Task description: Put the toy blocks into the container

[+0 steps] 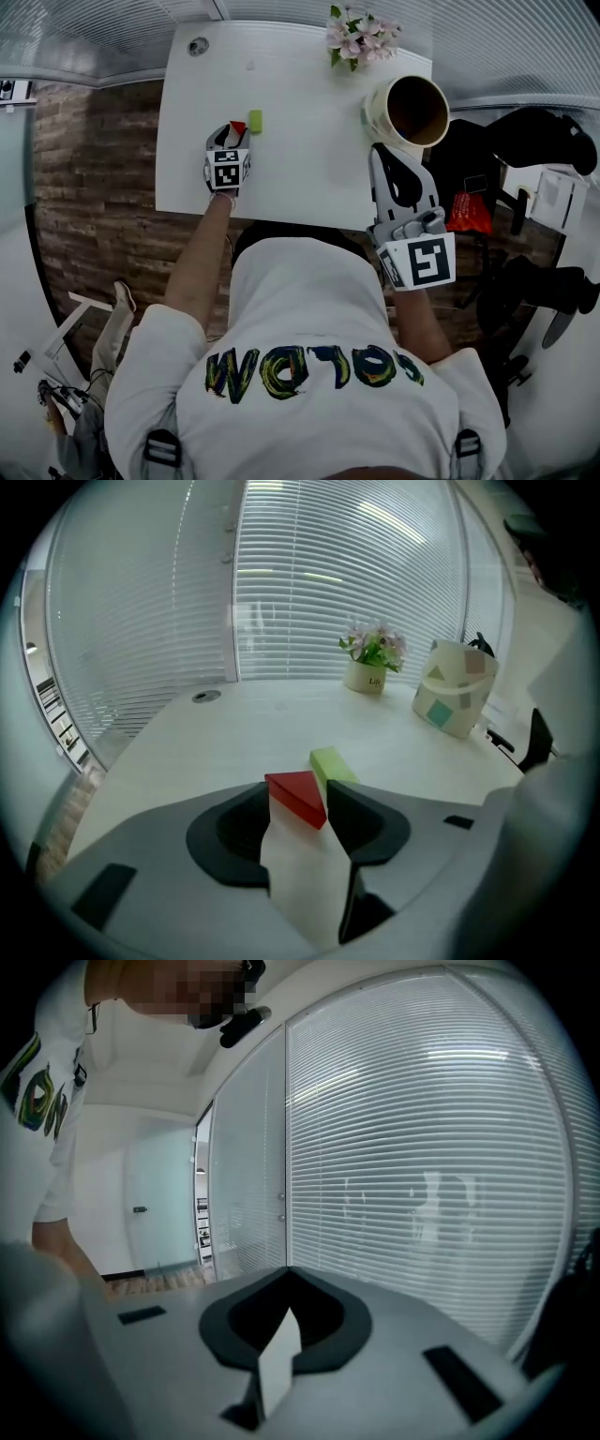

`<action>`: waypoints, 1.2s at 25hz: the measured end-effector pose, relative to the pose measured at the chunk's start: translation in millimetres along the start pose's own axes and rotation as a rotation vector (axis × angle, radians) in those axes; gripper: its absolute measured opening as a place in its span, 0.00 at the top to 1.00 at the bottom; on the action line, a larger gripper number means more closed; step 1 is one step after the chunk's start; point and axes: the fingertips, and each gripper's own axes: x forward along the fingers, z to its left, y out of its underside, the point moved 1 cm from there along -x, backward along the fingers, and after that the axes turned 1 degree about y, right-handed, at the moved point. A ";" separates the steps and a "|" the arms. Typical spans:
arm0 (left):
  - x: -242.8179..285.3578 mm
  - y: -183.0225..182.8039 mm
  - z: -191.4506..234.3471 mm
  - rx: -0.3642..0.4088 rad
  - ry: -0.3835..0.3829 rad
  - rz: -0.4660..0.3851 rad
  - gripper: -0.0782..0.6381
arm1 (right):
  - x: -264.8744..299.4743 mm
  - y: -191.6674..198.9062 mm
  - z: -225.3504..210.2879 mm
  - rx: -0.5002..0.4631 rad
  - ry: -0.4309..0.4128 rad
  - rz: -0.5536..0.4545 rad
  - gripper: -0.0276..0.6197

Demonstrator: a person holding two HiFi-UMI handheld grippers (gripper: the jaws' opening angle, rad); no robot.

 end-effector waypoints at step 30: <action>-25.6 -42.5 -0.2 0.026 -0.017 -0.100 0.72 | 6.8 -9.8 0.6 0.001 0.011 -0.028 0.94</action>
